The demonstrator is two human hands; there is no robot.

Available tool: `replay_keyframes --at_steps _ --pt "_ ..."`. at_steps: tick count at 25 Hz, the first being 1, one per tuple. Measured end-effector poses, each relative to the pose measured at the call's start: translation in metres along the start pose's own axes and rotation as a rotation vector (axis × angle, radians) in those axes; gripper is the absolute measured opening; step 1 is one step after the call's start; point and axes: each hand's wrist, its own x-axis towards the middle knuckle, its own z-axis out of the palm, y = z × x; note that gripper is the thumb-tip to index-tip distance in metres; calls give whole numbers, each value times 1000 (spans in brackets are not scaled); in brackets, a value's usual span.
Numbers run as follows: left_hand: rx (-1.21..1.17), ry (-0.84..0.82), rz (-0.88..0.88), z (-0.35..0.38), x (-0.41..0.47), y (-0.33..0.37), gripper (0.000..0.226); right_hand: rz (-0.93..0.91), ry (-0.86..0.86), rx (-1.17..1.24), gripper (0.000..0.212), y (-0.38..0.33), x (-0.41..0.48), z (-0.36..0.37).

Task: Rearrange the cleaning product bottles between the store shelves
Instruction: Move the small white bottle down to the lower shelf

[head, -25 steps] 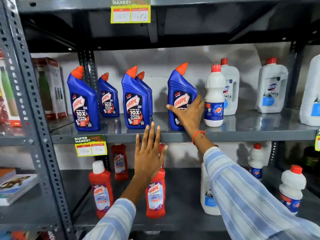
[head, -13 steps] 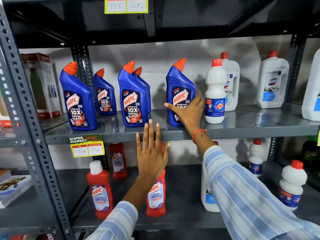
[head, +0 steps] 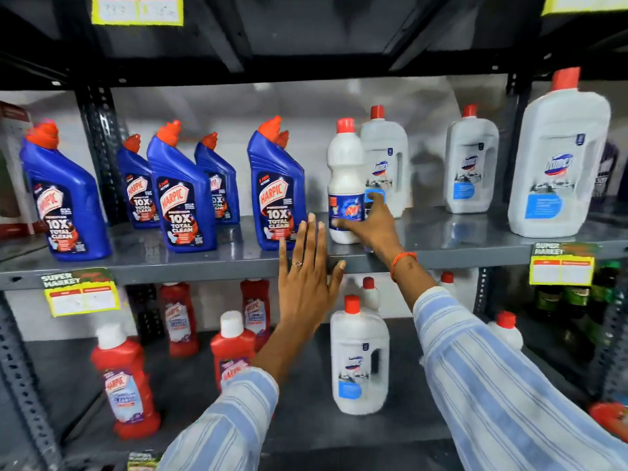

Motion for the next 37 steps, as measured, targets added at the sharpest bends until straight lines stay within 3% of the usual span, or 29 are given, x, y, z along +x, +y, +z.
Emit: replay_keyframes --at_steps 2,5,11,17,22,30,37 --pt "11 -19 -26 4 3 12 68 24 -116 67 72 6 5 -4" --pt "20 -26 -75 8 3 21 66 5 -157 140 68 7 6 -9" --pt "48 -41 -89 10 -1 25 68 -89 7 171 63 8 -24 -34" --pt "27 -3 -35 21 -10 32 65 -195 149 225 72 32 -86 -74" --pt "38 54 -9 30 -10 28 65 -81 99 290 72 106 -154 -68" --pt "50 116 8 38 -11 26 64 346 17 126 72 256 -199 -27" --pt "69 164 17 44 -9 25 63 437 -25 170 74 303 -198 3"
